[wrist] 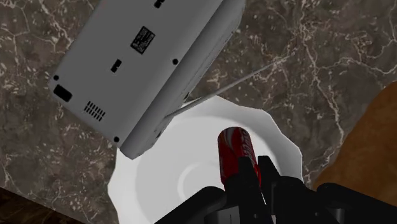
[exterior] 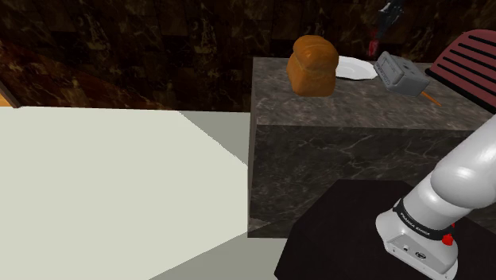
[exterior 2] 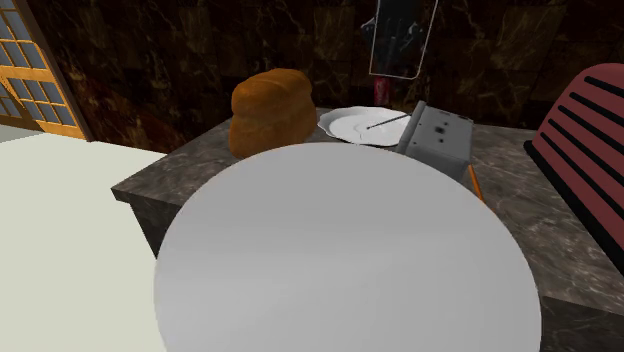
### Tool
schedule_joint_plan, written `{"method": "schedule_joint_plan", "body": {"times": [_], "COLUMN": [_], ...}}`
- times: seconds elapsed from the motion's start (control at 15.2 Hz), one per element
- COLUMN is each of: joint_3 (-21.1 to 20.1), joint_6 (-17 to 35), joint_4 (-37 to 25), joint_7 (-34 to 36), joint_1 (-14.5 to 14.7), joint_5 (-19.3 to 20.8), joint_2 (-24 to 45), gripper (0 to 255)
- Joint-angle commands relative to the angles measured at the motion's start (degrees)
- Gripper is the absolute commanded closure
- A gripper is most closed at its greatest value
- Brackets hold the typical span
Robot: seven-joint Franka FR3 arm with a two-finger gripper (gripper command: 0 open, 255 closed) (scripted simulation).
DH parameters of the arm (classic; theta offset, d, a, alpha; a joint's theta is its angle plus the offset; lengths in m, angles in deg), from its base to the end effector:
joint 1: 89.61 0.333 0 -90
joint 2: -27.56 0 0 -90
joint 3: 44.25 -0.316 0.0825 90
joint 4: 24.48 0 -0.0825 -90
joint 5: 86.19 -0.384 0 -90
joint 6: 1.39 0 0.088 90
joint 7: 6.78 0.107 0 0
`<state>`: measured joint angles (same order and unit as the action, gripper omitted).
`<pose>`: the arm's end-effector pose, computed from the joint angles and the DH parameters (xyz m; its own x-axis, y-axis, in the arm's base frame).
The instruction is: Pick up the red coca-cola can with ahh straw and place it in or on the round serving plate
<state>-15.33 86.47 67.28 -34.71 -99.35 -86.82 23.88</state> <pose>0.4114 -0.3391 0.6373 0.9827 -0.1850 0.0092 -0.1844 -0.9819 -0.0427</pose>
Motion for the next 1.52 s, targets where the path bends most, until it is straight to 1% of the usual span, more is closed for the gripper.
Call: {"method": "schedule_joint_plan", "body": {"times": [0.0,0.2,0.33,0.4,0.86,1.45], "joint_3": [1.2,2.0,2.1,1.9,1.8,1.6], "joint_6": [-1.3,-4.6,-8.0,-8.8,-1.6,6.4], "joint_4": [-6.4,-17.8,-27.5,-29.6,-19.4,-9.5], "joint_7": [-1.8,-3.7,-4.5,-4.6,-4.4,-4.4], "joint_1": [-0.7,-2.9,-5.6,-6.4,-4.2,-2.7], "joint_5": [-2.9,-7.7,-11.4,-12.1,-10.3,-9.2], "joint_2": [5.9,15.4,22.4,23.9,20.6,18.5], "gripper": [255,255,255,255,255,255]}}
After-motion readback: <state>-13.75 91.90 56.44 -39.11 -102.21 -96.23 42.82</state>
